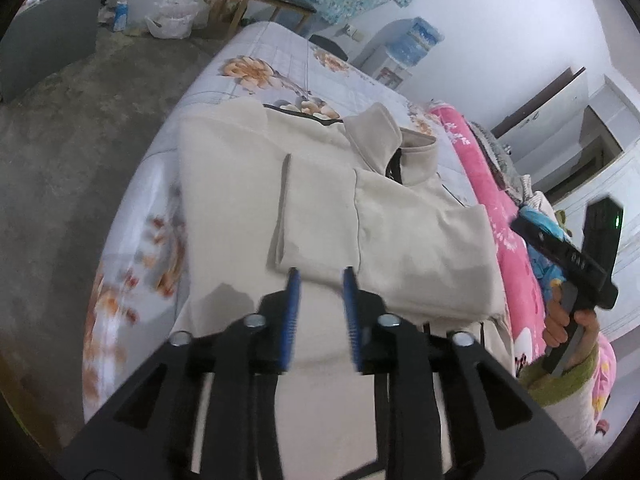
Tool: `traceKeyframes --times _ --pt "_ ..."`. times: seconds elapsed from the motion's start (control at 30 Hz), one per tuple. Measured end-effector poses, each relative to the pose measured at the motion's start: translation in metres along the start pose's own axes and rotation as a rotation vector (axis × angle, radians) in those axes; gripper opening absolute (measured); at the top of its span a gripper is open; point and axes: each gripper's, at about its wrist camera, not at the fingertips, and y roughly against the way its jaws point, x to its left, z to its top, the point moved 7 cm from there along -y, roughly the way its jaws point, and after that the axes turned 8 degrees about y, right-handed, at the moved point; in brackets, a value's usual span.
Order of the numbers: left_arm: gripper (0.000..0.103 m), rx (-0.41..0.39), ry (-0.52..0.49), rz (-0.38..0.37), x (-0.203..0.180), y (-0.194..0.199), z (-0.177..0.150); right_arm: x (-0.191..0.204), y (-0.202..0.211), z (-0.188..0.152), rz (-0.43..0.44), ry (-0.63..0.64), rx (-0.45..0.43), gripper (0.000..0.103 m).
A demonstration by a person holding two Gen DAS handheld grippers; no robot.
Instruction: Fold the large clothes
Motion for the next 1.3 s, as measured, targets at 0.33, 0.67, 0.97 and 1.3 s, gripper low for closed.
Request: traceKeyframes --times 0.33,0.67,0.97,1.3 --pt "0.027 0.065 0.029 0.157 0.004 -0.071 0.034 -0.128 -0.008 -0.044 -0.108 -0.235 0.052 0.056" --pt "0.006 -0.141 -0.100 0.120 -0.042 -0.011 0.031 -0.154 -0.014 -0.056 -0.103 -0.266 0.045 0.056" --pt "0.006 -0.126 -0.092 0.207 0.000 -0.018 0.004 -0.167 -0.043 -0.050 -0.091 -0.297 0.096 0.053" --pt "0.006 -0.178 -0.144 0.249 -0.002 -0.014 -0.004 -0.163 -0.051 -0.036 -0.148 -0.233 0.066 0.006"
